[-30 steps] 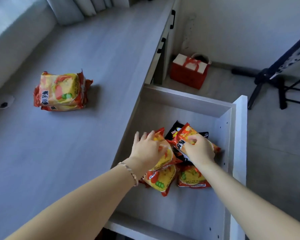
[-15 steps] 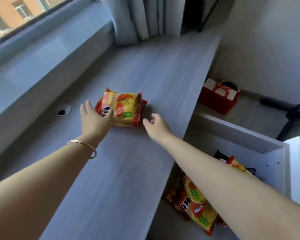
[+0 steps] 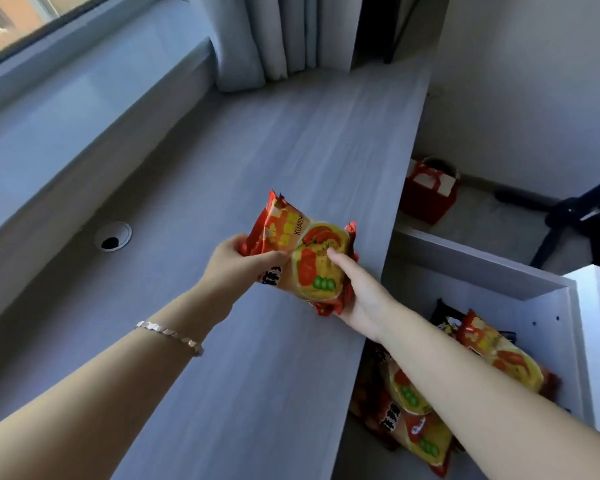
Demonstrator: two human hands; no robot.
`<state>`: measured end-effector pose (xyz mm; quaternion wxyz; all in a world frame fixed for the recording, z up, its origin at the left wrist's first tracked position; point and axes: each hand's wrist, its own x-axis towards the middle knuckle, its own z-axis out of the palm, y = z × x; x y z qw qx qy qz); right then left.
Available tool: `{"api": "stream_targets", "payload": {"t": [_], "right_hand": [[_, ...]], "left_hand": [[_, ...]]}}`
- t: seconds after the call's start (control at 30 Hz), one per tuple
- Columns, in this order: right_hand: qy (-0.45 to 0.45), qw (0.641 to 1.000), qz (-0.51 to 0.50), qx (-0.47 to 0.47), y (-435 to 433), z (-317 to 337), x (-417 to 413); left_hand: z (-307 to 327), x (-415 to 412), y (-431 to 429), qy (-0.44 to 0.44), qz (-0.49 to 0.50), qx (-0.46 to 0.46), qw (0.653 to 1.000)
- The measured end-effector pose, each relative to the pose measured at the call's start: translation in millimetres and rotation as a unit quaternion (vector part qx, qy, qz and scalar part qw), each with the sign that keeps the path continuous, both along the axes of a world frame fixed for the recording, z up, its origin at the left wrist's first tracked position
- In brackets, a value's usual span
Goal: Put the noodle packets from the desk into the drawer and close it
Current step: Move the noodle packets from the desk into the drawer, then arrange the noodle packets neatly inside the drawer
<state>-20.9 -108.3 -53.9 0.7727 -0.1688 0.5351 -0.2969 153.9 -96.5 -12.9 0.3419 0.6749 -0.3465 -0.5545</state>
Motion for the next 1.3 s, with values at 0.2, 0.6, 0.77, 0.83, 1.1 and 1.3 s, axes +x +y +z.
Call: {"api": "stream_targets", "payload": {"t": [0.2,0.6,0.77,0.83,1.1,1.3], "right_hand": [[-0.058,0.987,-0.150,0.030,37.7,0.9,-100.0],[0.244,0.916,-0.297,0.117,87.7,-63.9,-236.3],[0.584,0.797,-0.153,0.012,113.3,-40.1,-228.0],[0.457,0.876,-0.119,-0.092,130.4,-29.5,-213.1],[0.094,0.995,0.009,0.008,176.0,-54.8,-187.1],[0.173,0.974,0.135,0.063,216.8,-96.0,-161.5]], "left_hand": [[14.0,-85.1,26.6,0.052,-0.122,-0.002,0.991],[-3.2,-186.5,86.4,0.011,-0.128,0.056,0.990],[-14.6,-174.4,110.5,0.042,-0.050,0.099,0.993],[-18.7,-172.6,119.4,0.068,-0.026,0.129,0.989],[-35.3,-176.1,151.9,-0.073,-0.154,0.151,0.974],[-54.3,-176.6,185.8,-0.371,-0.328,0.121,0.860]]}}
